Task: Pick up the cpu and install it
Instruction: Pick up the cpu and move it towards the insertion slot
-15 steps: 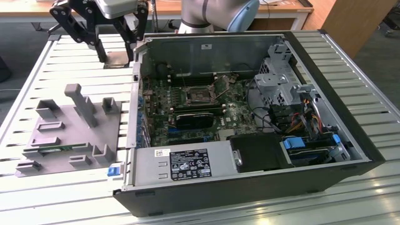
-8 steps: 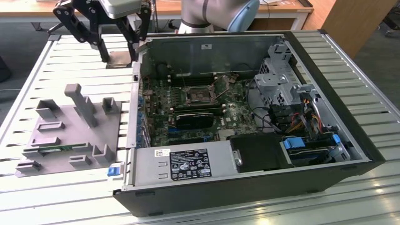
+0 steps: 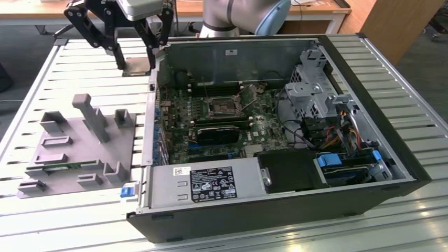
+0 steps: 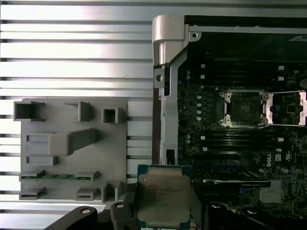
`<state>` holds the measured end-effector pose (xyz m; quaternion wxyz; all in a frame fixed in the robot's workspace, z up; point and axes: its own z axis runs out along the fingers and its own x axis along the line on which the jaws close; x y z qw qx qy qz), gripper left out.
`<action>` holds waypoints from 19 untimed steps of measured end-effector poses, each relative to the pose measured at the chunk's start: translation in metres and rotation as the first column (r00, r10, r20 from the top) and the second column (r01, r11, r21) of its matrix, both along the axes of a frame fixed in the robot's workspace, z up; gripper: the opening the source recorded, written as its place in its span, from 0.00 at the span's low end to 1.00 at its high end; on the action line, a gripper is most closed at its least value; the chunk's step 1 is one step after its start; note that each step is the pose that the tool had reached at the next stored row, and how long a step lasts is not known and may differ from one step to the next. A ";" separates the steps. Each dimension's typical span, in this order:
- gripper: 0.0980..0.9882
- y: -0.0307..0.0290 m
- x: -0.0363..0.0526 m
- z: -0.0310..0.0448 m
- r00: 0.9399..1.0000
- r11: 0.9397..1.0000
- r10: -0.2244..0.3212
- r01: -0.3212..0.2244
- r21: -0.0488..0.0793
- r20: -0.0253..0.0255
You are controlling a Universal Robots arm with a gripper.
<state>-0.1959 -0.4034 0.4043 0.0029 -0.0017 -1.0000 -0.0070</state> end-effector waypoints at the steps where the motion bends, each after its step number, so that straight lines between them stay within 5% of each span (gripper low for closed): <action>1: 0.48 0.0000 0.0006 0.0000 1.000 1.000 0.000 0.000 0.000 0.000; 19: 0.48 -0.0001 0.0124 0.0000 1.000 1.000 0.000 0.000 0.000 0.000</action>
